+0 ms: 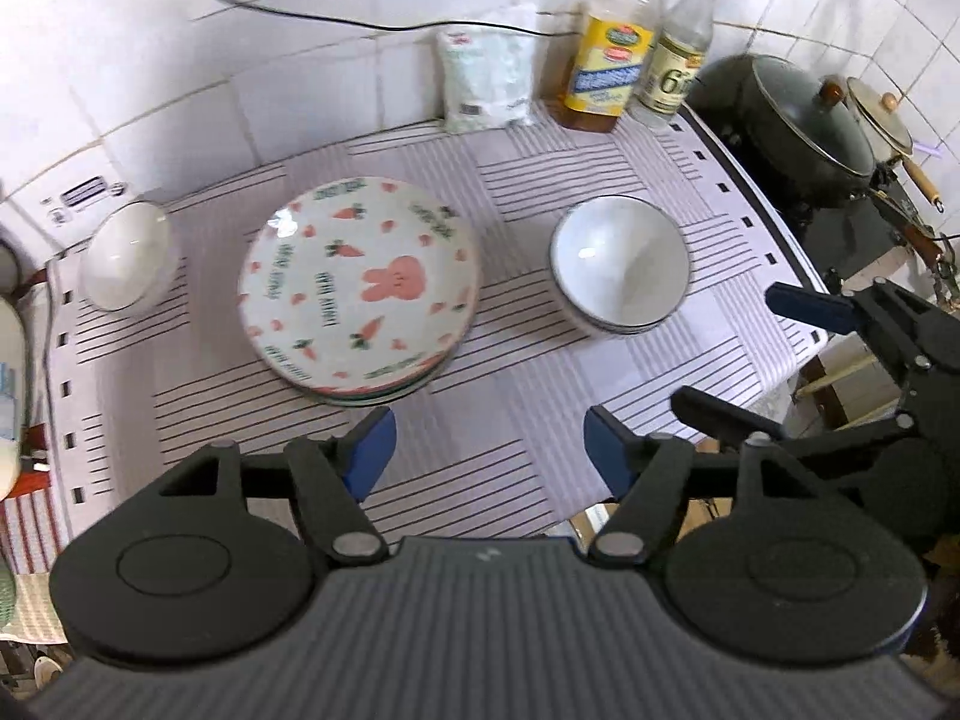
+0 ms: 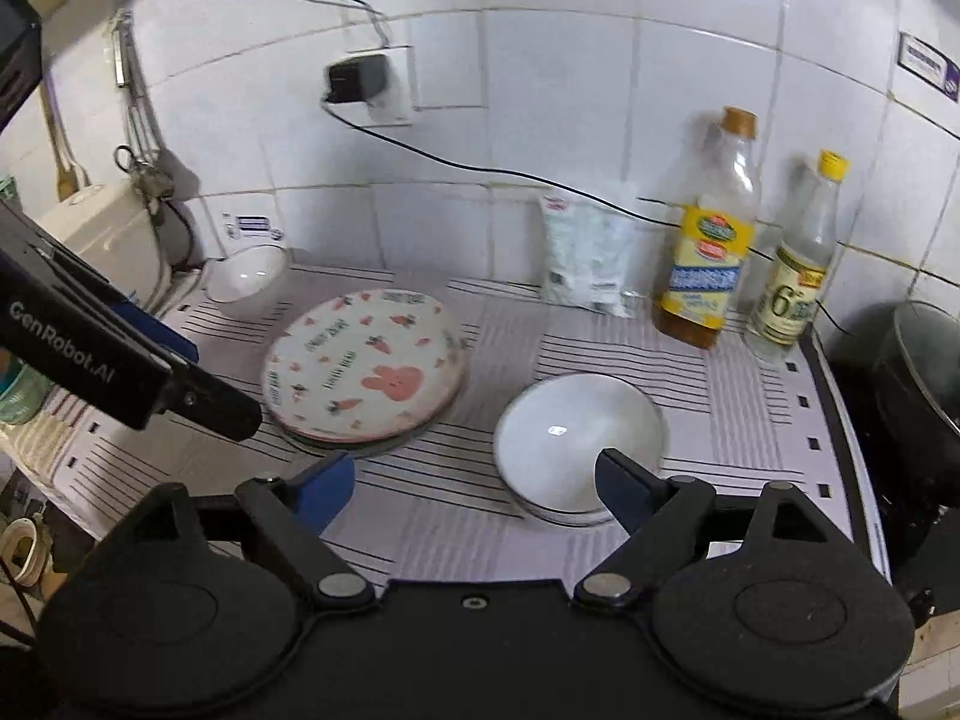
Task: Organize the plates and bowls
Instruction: 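Move both tools to the white bowl beside the rice cooker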
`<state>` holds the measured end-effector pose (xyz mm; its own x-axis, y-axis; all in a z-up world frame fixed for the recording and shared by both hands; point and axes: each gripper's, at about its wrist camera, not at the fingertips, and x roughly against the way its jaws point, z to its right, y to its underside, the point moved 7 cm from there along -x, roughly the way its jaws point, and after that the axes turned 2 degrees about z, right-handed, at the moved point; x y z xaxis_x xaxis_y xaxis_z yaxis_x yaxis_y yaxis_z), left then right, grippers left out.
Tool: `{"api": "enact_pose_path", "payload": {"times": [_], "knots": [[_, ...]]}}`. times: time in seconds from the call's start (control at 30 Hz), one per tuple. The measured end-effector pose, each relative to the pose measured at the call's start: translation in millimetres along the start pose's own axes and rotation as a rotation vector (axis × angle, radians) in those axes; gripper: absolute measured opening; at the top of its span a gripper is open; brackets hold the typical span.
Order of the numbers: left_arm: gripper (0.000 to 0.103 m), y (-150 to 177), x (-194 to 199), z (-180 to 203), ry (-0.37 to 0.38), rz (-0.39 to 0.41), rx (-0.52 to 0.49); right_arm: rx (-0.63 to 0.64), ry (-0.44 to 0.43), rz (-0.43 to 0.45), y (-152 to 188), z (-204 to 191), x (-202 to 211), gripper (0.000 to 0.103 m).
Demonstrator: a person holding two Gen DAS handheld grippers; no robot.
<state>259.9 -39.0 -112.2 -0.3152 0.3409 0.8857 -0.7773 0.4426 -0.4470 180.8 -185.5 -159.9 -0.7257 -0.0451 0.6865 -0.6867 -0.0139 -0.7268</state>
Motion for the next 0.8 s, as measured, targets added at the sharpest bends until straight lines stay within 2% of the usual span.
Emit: {"api": "enact_pose_path", "payload": {"times": [0.17, 0.33, 0.6, 0.8], "knots": [[0.084, 11.3, 18.9, -47.2, -0.001, 0.052, 0.031, 0.023, -0.059, 0.045, -11.2, -43.4, 1.3, 0.094], [0.09, 18.4, 31.7, -107.2, -0.01, 0.099, 0.077, 0.089, -0.128, 0.124, -28.4, -95.1, -12.4, 0.096], [0.092, 22.8, 37.6, -211.9, -0.096, 0.159, 0.201, 0.248, -0.231, 0.148, -57.6, -179.2, -76.9, 0.096], [0.091, 12.9, 16.6, -275.7, -0.104, 0.182, 0.295, 0.257, -0.295, 0.134, -67.6, -226.2, -140.4, 0.096]]}}
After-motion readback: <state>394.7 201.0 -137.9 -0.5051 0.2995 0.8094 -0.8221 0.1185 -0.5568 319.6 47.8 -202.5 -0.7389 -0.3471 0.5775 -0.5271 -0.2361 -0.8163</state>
